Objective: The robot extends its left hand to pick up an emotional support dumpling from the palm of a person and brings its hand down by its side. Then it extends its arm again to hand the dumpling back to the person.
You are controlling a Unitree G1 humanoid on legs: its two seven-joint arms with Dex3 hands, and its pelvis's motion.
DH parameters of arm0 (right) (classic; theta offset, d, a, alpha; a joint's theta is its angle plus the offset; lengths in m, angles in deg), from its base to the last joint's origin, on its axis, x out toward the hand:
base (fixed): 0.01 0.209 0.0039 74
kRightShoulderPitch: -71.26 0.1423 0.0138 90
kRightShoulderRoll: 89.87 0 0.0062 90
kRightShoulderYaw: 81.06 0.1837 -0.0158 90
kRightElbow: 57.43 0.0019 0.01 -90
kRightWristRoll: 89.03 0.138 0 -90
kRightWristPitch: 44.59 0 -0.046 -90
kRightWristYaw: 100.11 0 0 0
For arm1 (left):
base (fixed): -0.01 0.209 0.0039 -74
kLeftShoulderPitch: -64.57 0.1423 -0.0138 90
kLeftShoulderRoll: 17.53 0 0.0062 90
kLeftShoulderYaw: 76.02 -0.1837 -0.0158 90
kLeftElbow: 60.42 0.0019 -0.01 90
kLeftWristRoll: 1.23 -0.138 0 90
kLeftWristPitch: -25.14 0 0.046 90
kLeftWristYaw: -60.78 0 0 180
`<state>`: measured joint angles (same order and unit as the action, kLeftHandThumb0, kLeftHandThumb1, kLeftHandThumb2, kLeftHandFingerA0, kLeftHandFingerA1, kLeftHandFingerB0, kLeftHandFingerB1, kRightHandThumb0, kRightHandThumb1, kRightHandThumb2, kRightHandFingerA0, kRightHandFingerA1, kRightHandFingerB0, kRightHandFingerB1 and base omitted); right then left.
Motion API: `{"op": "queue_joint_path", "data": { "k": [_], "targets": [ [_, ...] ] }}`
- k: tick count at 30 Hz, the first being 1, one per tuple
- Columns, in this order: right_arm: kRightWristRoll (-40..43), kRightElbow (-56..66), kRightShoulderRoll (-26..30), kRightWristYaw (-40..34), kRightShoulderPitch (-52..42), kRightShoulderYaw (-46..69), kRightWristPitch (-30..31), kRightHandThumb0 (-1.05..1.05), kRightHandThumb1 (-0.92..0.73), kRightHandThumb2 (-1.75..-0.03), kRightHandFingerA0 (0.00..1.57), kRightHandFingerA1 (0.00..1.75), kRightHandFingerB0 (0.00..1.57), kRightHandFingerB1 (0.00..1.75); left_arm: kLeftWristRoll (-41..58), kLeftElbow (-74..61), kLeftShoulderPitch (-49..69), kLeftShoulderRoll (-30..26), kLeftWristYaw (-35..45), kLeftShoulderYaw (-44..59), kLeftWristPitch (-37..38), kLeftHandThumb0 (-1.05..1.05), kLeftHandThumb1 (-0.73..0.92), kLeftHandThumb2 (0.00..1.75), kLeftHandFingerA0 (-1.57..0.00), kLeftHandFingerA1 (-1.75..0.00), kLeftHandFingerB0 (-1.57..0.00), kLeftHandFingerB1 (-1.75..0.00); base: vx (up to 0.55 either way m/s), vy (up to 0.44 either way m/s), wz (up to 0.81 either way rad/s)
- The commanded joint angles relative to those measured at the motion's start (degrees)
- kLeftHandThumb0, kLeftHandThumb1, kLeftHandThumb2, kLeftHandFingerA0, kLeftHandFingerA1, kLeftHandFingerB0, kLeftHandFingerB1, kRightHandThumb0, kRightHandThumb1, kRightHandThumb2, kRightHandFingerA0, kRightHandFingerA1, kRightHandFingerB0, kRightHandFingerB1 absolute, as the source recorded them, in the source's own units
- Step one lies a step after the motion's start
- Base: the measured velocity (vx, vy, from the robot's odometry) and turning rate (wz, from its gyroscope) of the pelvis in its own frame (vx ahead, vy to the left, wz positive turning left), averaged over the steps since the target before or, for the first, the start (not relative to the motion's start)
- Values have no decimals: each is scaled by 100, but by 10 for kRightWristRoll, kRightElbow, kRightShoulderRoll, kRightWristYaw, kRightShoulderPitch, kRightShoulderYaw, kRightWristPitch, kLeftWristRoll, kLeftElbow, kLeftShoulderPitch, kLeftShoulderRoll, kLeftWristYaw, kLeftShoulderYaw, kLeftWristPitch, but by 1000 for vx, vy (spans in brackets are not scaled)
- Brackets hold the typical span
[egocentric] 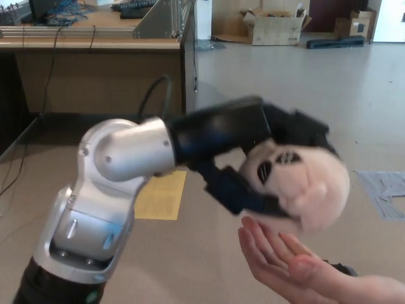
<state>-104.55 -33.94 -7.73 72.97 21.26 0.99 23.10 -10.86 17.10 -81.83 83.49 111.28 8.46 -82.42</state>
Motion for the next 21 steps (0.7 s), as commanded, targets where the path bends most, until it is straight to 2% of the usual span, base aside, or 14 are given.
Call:
{"op": "queue_joint_path", "data": {
  "k": [1, 4, 8, 12, 13, 15, 17, 21],
  "targets": [
    [13, 9, 3, -9, 4, 16, 11, -32, -62, -59, 79, 47, 69, 44, 67, -7, -4, 41, -98, 76, -135, -25, 66, 60, -95, -114, -99, -76, 0, 0, 0],
    [12, 12, 2, -9, 2, 18, 15, -32, -62, -59, 78, 47, 69, 44, 73, -10, -3, 41, -101, 88, -139, -23, 66, 60, -95, -110, -97, -75, 0, 0, 0],
    [11, 13, 0, -9, -11, 19, 4, -32, -62, -59, 83, 50, 70, 45, 121, -26, -3, 62, -123, 137, -190, -18, 67, 59, -92, -124, -96, -87, 0, 0, 0],
    [9, 18, 0, -8, -27, 19, -2, -33, -61, -59, 84, 52, 70, 45, 181, -43, -7, 81, -148, 209, -240, -11, 70, 61, -96, -125, -98, -86, 0, 0, 0],
    [7, 18, 1, -9, -31, 18, -7, -32, -61, -59, 83, 51, 71, 46, 202, -51, -9, 74, -158, 251, -269, -20, 67, 60, -94, -118, -99, -81, 0, 0, 0],
    [8, 19, 2, -8, -37, 19, -10, -32, -61, -59, 83, 53, 71, 46, 227, -54, -9, 61, -160, 294, -300, -19, 69, 61, -92, -117, -100, -80, 0, 0, 0],
    [9, 24, 5, -6, -48, 20, -12, -31, -61, -59, 84, 50, 71, 46, 270, -45, 4, 37, -147, 356, -325, -11, 74, 62, -97, -99, -99, -79, 0, 0, 0],
    [9, 36, 14, -6, -71, 21, -13, -31, -61, -59, 84, 50, 72, 46, 325, -43, 20, 3, -137, 447, -391, -14, 78, 62, -92, -110, -96, -81, 0, 0, 0]
  ]
}}
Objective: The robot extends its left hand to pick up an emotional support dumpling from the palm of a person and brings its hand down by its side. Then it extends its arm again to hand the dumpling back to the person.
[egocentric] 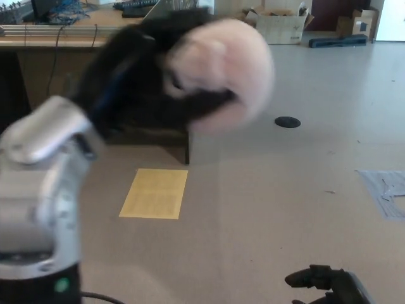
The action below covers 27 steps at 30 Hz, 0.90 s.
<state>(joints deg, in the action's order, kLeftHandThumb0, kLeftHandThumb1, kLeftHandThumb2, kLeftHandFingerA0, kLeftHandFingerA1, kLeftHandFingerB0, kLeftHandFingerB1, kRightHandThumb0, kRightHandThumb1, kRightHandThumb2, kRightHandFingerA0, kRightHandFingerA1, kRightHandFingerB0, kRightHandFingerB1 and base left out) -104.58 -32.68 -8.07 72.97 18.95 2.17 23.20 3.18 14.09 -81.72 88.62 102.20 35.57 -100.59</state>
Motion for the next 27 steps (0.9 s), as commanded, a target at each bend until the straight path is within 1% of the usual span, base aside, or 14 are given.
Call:
{"op": "queue_joint_path", "data": {
  "k": [1, 4, 5, 7, 8, 9, 10, 11, 15, 16, 19, 20, 25, 27],
  "targets": [
    [10, 24, 20, -5, -54, 11, -16, -30, -61, -59, 84, 51, 72, 46, 199, -18, 27, -53, -46, 200, -226, -13, 82, 63, -90, -108, -96, -81, 0, 0, 0],
    [10, 34, 29, -8, -75, 13, -22, -30, -60, -59, 84, 53, 72, 47, 227, -9, 74, -80, -29, 269, -249, -9, 80, 68, -87, -101, -95, -82, 0, 0, 0],
    [11, 36, 31, -9, -80, 15, -22, -30, -61, -59, 84, 52, 72, 47, 236, -4, 81, -83, -32, 299, -281, -11, 81, 64, -84, -111, -96, -81, 0, 0, 0],
    [11, 38, 31, -9, -82, 15, -22, -30, -61, -59, 84, 52, 72, 47, 243, -2, 83, -85, -36, 313, -299, -11, 81, 64, -84, -111, -96, -81, 0, 0, 0],
    [11, 40, 34, -16, -93, 18, -30, -29, -60, -58, 85, 52, 72, 47, 247, -9, 107, -69, -52, 355, -324, -20, 80, 64, -80, -124, -91, -85, 0, 0, 0],
    [12, 41, 35, -17, -95, 20, -30, -28, -60, -58, 85, 52, 72, 47, 264, 12, 126, -75, -35, 374, -328, -26, 81, 64, -76, -129, -82, -88, 0, 0, 0],
    [12, 41, 34, -17, -96, 20, -30, -28, -60, -58, 85, 52, 72, 47, 271, 22, 133, -79, -28, 380, -329, -26, 81, 64, -76, -129, -82, -88, 0, 0, 0],
    [14, 43, 35, -20, -103, 23, -32, -28, -60, -59, 86, 54, 71, 48, 274, 49, 157, -89, -14, 401, -346, -33, 73, 62, -80, -124, -79, -80, 0, 0, 0],
    [14, 46, 35, -21, -107, 25, -34, -27, -60, -58, 86, 56, 71, 48, 282, 63, 182, -92, -15, 417, -348, -33, 72, 64, -80, -124, -79, -85, 0, 0, 0],
    [13, 47, 34, -21, -107, 25, -33, -27, -60, -58, 84, 54, 70, 48, 275, 90, 231, -94, -2, 427, -313, -33, 68, 62, -76, -131, -75, -76, 0, 0, 0],
    [12, 52, 32, -21, -107, 26, -29, -28, -61, -58, 83, 53, 70, 47, 268, 128, 274, -105, -1, 433, -286, -30, 69, 62, -78, -130, -78, -77, 0, 0, 0],
    [12, 52, 32, -22, -109, 26, -30, -27, -61, -58, 83, 53, 69, 47, 247, 164, 301, -106, -14, 435, -250, -20, 76, 62, -76, -109, -79, -86, 0, 0, 0],
    [13, 55, 31, -16, -117, 30, -33, -28, -61, -58, 81, 52, 65, 46, 222, 251, 364, -128, -13, 403, -157, -8, 88, 66, -68, -123, -71, -101, 0, 0, 0],
    [12, 58, 29, -17, -121, 30, -31, -29, -62, -59, 82, 52, 62, 44, 217, 282, 383, -138, -8, 385, -121, -3, 87, 65, -65, -117, -72, -96, 0, 0, 0]
  ]
}}
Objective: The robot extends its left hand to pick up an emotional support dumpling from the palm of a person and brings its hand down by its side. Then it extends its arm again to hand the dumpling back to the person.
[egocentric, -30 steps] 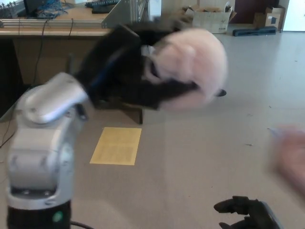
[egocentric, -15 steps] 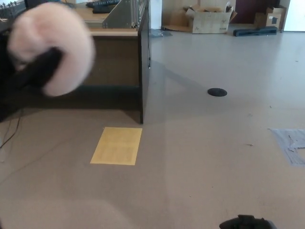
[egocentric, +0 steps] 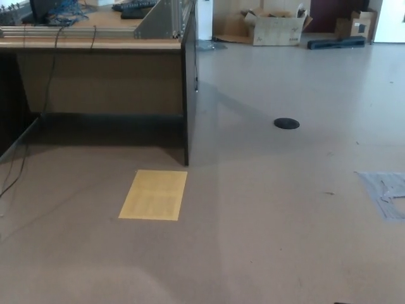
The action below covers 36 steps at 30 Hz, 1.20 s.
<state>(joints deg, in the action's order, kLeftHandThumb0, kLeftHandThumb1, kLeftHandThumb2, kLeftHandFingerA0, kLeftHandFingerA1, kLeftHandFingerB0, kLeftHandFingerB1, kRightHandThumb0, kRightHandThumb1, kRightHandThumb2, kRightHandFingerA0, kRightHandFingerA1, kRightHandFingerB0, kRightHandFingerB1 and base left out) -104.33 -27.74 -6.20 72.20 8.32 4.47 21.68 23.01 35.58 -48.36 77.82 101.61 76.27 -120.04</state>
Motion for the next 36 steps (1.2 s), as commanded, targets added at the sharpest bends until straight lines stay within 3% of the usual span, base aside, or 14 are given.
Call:
{"op": "queue_joint_path", "data": {
  "k": [1, 3, 5, 6, 10, 12, 18, 19, 23, 27, 33, 36],
  "targets": [
    [8, 12, 8, -11, -20, 7, -13, -29, -62, -59, 82, 52, 62, 44, 2, 104, 73, -39, 7, -41, 119, -3, 87, 65, -65, -117, -72, -96, 0, 0, 0],
    [6, 15, 7, -14, -25, 6, -16, -30, -62, -59, 83, 54, 62, 44, -4, 135, 87, -48, 15, -57, 154, -2, 85, 64, -66, -115, -77, -85, 0, 0, 0],
    [4, 16, 7, -15, -27, 5, -17, -30, -62, -59, 83, 54, 62, 44, -1, 148, 92, -52, 10, -66, 173, -2, 85, 64, -66, -115, -77, -85, 0, 0, 0],
    [4, 18, 7, -16, -33, 5, -18, -30, -63, -59, 83, 52, 62, 44, -9, 159, 101, -53, 11, -77, 192, 5, 86, 65, -64, -127, -75, -92, 0, 0, 0],
    [6, 20, 7, -16, -56, 6, -34, -28, -62, -58, 84, 54, 62, 45, -27, 210, 135, -61, 31, -112, 263, 6, 88, 66, -60, -125, -72, -95, 0, 0, 0],
    [5, 21, 4, -16, -61, 5, -30, -28, -61, -58, 85, 54, 63, 46, -34, 235, 138, -64, 23, -122, 283, 4, 88, 66, -59, -135, -71, -94, 0, 0, 0],
    [3, 20, 1, -16, -73, 2, -26, -29, -61, -59, 84, 54, 64, 46, -31, 251, 150, -73, 18, -146, 305, 7, 92, 65, -67, -112, -71, -103, 0, 0, 0],
    [2, 21, 1, -15, -74, 1, -27, -29, -62, -59, 84, 55, 64, 46, -32, 251, 154, -75, 10, -152, 310, 6, 89, 66, -62, -124, -69, -104, 0, 0, 0],
    [0, 23, 1, -16, -73, -1, -21, -30, -61, -59, 85, 56, 65, 46, -23, 254, 160, -77, -2, -162, 320, 4, 89, 66, -57, -135, -66, -107, 0, 0, 0],
    [1, 25, -1, -15, -70, 0, -18, -29, -60, -58, 84, 54, 64, 46, -13, 266, 156, -84, -11, -169, 330, 5, 89, 66, -59, -129, -69, -103, 0, 0, 0],
    [3, 21, -3, -15, -69, 1, -25, -28, -60, -58, 83, 54, 67, 48, 10, 282, 153, -98, -7, -176, 339, 3, 87, 64, -54, -136, -65, -104, 0, 0, 0],
    [2, 22, -3, -14, -70, -1, -21, -29, -60, -58, 82, 53, 67, 47, 23, 280, 151, -106, -10, -176, 334, 5, 88, 65, -59, -139, -68, -101, 0, 0, 0]
  ]
}}
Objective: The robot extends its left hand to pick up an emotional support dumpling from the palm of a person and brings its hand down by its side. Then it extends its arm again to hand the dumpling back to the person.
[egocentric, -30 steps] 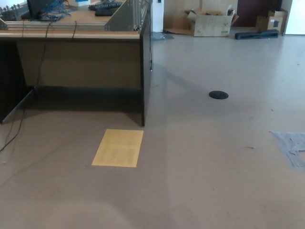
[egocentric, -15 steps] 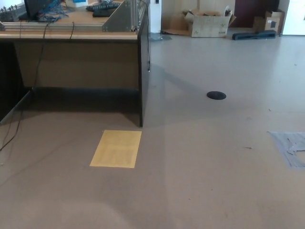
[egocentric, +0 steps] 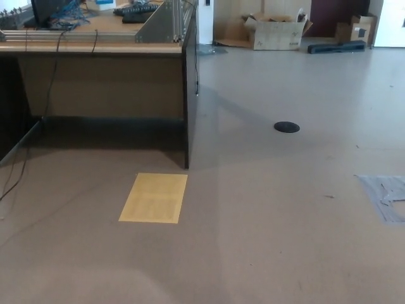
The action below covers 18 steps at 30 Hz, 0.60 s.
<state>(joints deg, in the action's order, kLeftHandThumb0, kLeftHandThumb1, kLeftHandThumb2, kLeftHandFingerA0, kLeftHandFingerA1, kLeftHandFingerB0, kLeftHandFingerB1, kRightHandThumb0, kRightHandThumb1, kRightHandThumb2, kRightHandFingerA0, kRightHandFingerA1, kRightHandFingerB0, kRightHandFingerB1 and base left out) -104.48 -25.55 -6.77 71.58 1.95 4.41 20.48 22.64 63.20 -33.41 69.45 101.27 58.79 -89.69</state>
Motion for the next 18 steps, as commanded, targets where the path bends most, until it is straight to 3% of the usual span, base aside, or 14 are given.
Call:
{"op": "queue_joint_path", "data": {
  "k": [1, 6, 7, 10, 13, 14, 15, 18],
  "targets": [
    [3, 0, 3, -8, -7, -1, -9, -29, -60, -58, 82, 53, 67, 47, 28, 4, 2, -23, -7, -2, 31, 5, 88, 65, -59, -139, -68, -101, 0, 0, 0],
    [4, -4, 4, -3, -3, -1, -9, -29, -60, -58, 82, 53, 67, 48, 42, -1, -14, -41, -33, 5, 31, 5, 92, 62, -54, -144, -67, -99, 0, 0, 0],
    [2, -7, 0, -9, 1, -3, -6, -28, -60, -58, 83, 53, 68, 47, 36, 0, -42, -74, -44, 5, 32, 3, 92, 68, -62, -124, -62, -104, 0, 0, 0],
    [-1, 2, -2, -10, -7, -7, 7, -29, -61, -58, 81, 51, 67, 47, 39, 15, -98, -134, -26, 3, 56, 5, 87, 64, -68, -116, -75, -93, 0, 0, 0],
    [0, 4, -2, -10, -8, -8, 8, -29, -61, -58, 81, 51, 67, 47, 42, 26, -104, -142, -22, 0, 61, 5, 87, 64, -68, -116, -75, -93, 0, 0, 0],
    [4, -10, -1, -10, -2, -5, -5, -28, -60, -58, 83, 54, 68, 47, 23, 17, -183, -203, -1, -34, 79, -1, 83, 64, -81, -110, -87, -86, 0, 0, 0],
    [2, -11, -2, -13, 2, -6, 0, -28, -60, -58, 84, 53, 67, 47, 10, 17, -210, -226, 18, -56, 105, -3, 84, 66, -83, -116, -89, -86, 0, 0, 8],
    [2, -12, -3, -14, 4, -6, 1, -28, -60, -58, 84, 53, 67, 47, 14, 31, -216, -236, 21, -67, 116, -3, 84, 66, -83, -116, -89, -86, 0, 0, 0]
  ]
}}
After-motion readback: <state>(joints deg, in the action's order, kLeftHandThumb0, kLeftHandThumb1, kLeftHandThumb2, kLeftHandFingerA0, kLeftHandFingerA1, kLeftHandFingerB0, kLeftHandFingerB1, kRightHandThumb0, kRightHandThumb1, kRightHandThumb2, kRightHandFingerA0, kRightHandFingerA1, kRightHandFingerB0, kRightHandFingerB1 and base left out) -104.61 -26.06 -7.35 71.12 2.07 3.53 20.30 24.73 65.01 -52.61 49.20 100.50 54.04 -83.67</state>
